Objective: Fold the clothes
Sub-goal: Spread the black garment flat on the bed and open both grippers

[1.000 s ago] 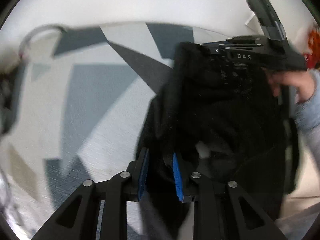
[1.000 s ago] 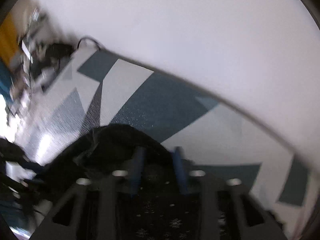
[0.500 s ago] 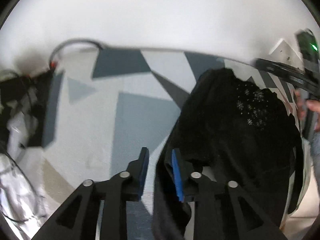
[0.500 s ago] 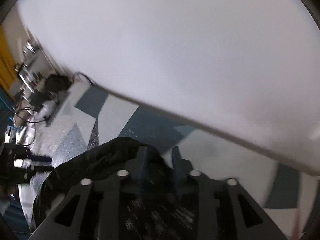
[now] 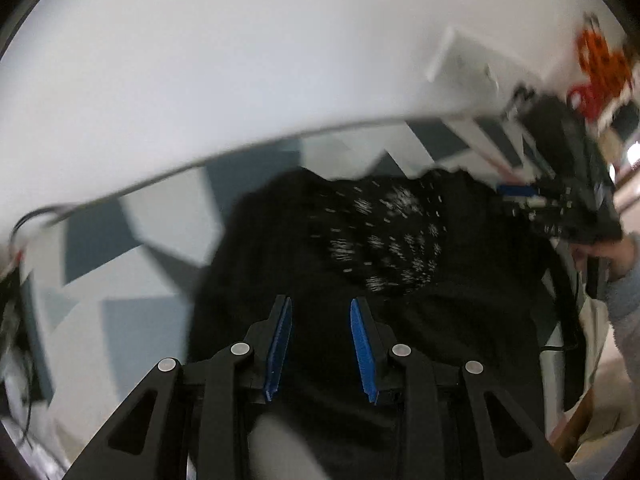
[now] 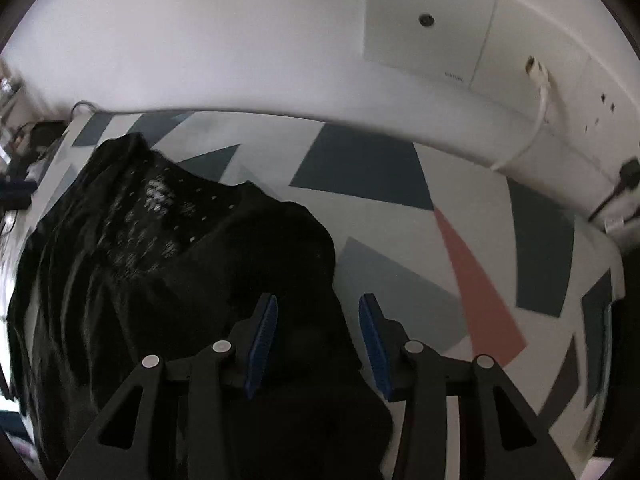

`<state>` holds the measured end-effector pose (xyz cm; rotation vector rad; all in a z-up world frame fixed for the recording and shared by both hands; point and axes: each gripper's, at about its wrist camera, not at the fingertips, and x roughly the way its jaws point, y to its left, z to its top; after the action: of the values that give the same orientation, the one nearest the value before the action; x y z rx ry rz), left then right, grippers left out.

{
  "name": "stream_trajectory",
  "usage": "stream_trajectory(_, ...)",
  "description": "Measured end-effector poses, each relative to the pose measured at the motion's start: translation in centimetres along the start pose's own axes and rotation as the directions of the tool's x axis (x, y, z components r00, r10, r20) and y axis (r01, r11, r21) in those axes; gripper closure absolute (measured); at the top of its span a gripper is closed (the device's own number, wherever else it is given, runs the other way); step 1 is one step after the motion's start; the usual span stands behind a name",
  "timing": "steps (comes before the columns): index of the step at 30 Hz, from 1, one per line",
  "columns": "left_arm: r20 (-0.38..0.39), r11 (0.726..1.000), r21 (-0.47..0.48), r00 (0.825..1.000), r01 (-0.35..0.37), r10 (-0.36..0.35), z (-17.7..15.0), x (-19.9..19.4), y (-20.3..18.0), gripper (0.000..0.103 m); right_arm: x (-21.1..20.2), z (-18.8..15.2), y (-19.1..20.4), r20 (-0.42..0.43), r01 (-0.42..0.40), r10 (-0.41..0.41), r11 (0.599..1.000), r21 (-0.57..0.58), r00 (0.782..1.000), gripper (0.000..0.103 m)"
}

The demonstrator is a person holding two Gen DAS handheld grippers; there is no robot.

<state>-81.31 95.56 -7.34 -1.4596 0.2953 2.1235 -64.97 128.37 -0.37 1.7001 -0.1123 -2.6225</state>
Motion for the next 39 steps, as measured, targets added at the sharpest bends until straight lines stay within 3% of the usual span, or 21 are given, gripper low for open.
stream_trajectory(3,-0.042,0.999,0.043,0.999,-0.019,0.021,0.3,2.6,-1.8,0.073,0.9,-0.1,0.7,-0.008,0.019,-0.019,1.0,-0.002,1.0,0.059)
stream_trajectory(4,-0.056,0.998,0.057,0.998,-0.025,0.028,0.4,3.5,-2.3,0.073,1.0,-0.3,1.3,-0.011,0.059,-0.06,0.997,-0.045,0.998,0.07)
stream_trajectory(5,-0.07,0.997,0.072,0.997,-0.031,0.036,0.5,4.4,-2.9,0.073,0.9,-0.3,1.7,-0.006,0.076,-0.077,0.995,-0.064,0.997,0.095)
stream_trajectory(6,-0.08,0.996,0.085,0.996,-0.041,0.048,0.6,5.2,-3.4,0.073,0.8,-0.3,1.8,-0.004,0.093,-0.094,0.993,-0.067,0.996,0.099)
stream_trajectory(11,-0.049,0.99,0.097,0.993,-0.101,0.106,1.5,6.5,-3.6,0.071,1.6,1.3,-0.7,0.013,0.169,-0.168,0.985,-0.025,0.986,0.1)
stream_trajectory(21,-0.014,0.994,0.018,0.994,-0.109,0.109,5.1,7.8,-3.3,0.071,4.1,6.5,-3.7,0.074,0.311,-0.308,0.95,-0.035,0.948,0.1)
stream_trajectory(22,-0.018,0.995,0.01,0.995,-0.102,0.102,5.2,7.7,-3.3,0.071,4.2,6.8,-4.0,0.083,0.312,-0.308,0.95,-0.031,0.948,0.099)
stream_trajectory(24,-0.003,0.998,-0.015,0.998,-0.066,0.066,4.8,6.3,-3.1,0.071,3.8,7.0,-4.5,0.091,0.241,-0.24,0.971,0.001,0.967,0.088)
stream_trajectory(26,0.025,0.999,-0.017,0.999,-0.041,0.042,4.0,4.3,-3.0,0.071,2.0,6.5,-5.1,0.126,0.179,-0.185,0.982,0.051,0.975,0.063)
stream_trajectory(28,0.051,1.0,-0.003,0.998,-0.031,0.031,2.8,1.9,-2.8,0.071,-1.0,5.3,-5.3,0.195,0.133,-0.148,0.988,0.084,0.97,0.048)
stream_trajectory(33,0.086,0.999,0.038,0.996,0.001,-0.004,-1.2,-3.7,-2.7,0.07,-7.6,0.6,-3.6,0.305,0.047,-0.087,0.989,0.137,0.948,0.043)
stream_trajectory(36,0.096,0.998,0.068,0.995,0.009,-0.016,-5.2,-6.2,-3.3,0.07,-10.9,-3.4,-1.3,0.335,0.012,-0.067,0.987,0.162,0.94,0.035)
stream_trajectory(38,0.105,0.995,0.097,0.994,0.028,-0.038,-8.1,-7.1,-4.2,0.07,-13.2,-6.9,0.6,0.341,-0.012,-0.051,0.983,0.182,0.939,0.021)
stream_trajectory(39,0.11,0.993,0.114,0.992,0.041,-0.054,-9.6,-7.4,-4.7,0.07,-14.1,-8.7,1.7,0.337,-0.01,-0.055,0.982,0.189,0.94,0.019)
